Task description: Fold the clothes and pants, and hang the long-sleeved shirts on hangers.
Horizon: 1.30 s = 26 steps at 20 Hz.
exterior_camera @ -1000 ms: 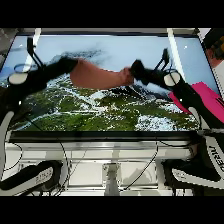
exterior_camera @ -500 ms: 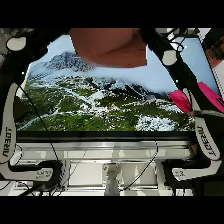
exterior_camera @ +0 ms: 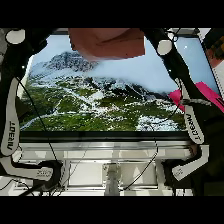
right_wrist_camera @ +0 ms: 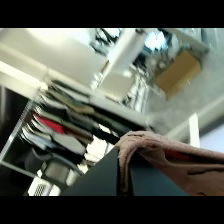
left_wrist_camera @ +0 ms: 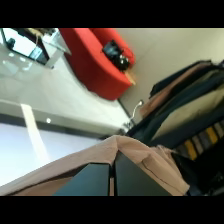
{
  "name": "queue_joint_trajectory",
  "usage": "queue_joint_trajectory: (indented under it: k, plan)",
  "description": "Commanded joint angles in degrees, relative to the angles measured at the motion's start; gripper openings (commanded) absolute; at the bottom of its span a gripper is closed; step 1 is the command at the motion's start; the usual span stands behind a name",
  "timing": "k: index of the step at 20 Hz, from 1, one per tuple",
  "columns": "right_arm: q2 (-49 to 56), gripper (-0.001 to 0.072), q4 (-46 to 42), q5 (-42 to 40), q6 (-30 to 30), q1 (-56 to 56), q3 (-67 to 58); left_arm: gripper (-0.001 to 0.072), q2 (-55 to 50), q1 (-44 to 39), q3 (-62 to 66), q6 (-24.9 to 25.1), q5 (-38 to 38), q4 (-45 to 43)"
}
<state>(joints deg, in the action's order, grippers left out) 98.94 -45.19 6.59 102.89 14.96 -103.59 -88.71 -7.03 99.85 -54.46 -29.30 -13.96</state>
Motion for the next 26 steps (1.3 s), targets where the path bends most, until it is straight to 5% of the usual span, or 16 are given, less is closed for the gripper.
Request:
queue_joint_trajectory:
  k: [1,10,17,26]
  plan:
    - [1.1,0.0019,-2.2,12.2,0.0,-2.8,-0.9,0.0006,-0.7,0.3,0.3,0.0,-5.7,-7.0]
    - [0.8,0.0014,-13.9,54.0,-2.3,-11.4,-0.1,0.0004,0.2,-1.0,-3.4,-6.0,-12.2,-28.6]
    - [-6.1,0.0014,-13.6,53.0,-3.5,-6.7,15.4,0.0004,11.2,-2.4,-26.0,-8.6,-11.9,-35.2]
    - [-27.5,0.0014,-12.9,48.3,-1.6,-6.3,42.1,0.0004,33.0,-2.6,-53.8,-11.2,-9.9,-36.9]
